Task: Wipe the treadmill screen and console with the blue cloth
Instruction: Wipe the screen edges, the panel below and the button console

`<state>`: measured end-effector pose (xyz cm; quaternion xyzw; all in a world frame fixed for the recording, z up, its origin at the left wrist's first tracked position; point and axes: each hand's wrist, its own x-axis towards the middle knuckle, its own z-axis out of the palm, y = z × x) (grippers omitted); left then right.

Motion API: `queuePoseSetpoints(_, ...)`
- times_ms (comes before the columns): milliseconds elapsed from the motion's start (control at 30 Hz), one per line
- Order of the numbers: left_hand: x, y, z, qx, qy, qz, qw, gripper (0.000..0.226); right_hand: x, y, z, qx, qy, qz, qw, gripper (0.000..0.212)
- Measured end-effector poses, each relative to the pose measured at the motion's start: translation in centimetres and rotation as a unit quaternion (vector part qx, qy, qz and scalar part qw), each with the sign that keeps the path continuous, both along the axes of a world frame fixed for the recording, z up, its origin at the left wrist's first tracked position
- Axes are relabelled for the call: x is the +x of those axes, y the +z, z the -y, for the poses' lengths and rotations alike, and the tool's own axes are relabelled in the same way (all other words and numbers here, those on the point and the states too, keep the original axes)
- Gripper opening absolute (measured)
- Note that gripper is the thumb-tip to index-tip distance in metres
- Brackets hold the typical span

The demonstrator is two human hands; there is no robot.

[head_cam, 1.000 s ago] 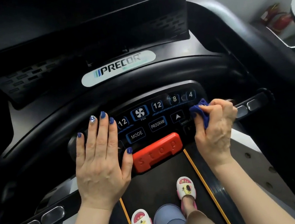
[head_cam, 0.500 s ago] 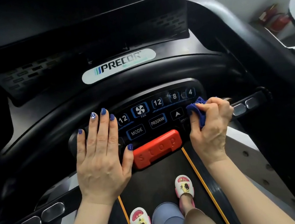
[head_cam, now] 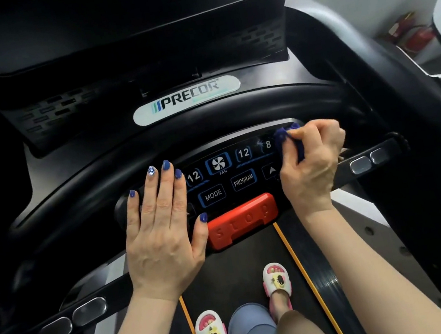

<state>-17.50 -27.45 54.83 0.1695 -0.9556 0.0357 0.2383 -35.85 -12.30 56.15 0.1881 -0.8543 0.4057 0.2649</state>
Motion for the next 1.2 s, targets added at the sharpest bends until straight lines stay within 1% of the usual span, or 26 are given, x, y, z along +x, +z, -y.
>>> queuePoseSetpoints(100, 0.0, -0.1, -0.1, 0.001, -0.001, -0.001, 1.000, 0.062, 0.9, -0.8, -0.6, 0.013, 0.006, -0.009, 1.000, 0.011)
queuePoseSetpoints(233, 0.1, 0.0, 0.0, 0.001, -0.003, -0.006, 1.000, 0.062, 2.7, -1.8, -2.0, 0.032, 0.024, -0.009, 0.999, 0.017)
queuePoseSetpoints(433, 0.0, 0.0, 0.0, -0.003, 0.004, 0.001, 1.000, 0.062, -0.3, 0.7, 1.2, -0.005, -0.011, -0.008, 1.000, 0.014)
queuePoseSetpoints(500, 0.1, -0.1, -0.1, -0.004, 0.003, 0.002, 1.000, 0.062, 0.3, 0.2, 0.7, -0.015, 0.003, -0.003, 1.000, 0.012)
queuePoseSetpoints(633, 0.1, -0.1, -0.1, -0.002, 0.001, 0.002, 1.000, 0.062, 2.0, -1.5, -1.4, 0.011, 0.042, -0.013, 0.999, 0.010)
queuePoseSetpoints(767, -0.1, 0.0, 0.0, -0.006, 0.003, -0.004, 1.000, 0.062, 1.0, 0.2, 1.3, -0.027, -0.004, 0.006, 1.000, 0.011)
queuePoseSetpoints(800, -0.1, -0.1, 0.0, -0.006, 0.003, -0.004, 1.000, 0.062, 1.0, 0.4, 1.7, -0.032, -0.002, 0.006, 0.999, 0.011)
queuePoseSetpoints(900, 0.1, -0.1, 0.0, 0.000, 0.000, -0.001, 1.000, 0.062, 1.8, -0.7, 0.0, 0.004, 0.076, -0.020, 0.997, 0.011)
queuePoseSetpoints(967, 0.1, -0.1, -0.1, 0.002, -0.001, 0.000, 1.000, 0.063, 2.2, -1.3, -1.9, 0.026, 0.101, -0.021, 0.994, 0.012)
queuePoseSetpoints(1033, 0.1, 0.0, 0.0, 0.003, 0.000, -0.004, 1.000, 0.062, 1.9, -0.9, -1.7, 0.010, 0.075, -0.004, 0.997, 0.014)
queuePoseSetpoints(1100, 0.0, 0.0, 0.0, 0.003, 0.001, -0.006, 1.000, 0.062, 1.6, 0.0, 0.3, -0.017, 0.029, 0.018, 0.999, 0.014)
queuePoseSetpoints(1133, 0.0, 0.0, 0.0, 0.002, 0.002, -0.006, 1.000, 0.062, 1.6, 0.4, 1.4, -0.025, 0.024, 0.019, 0.999, 0.013)
queuePoseSetpoints(1200, 0.1, -0.1, 0.0, 0.000, 0.000, -0.004, 1.000, 0.062, 2.0, 0.4, 2.1, -0.013, 0.063, 0.004, 0.998, 0.012)
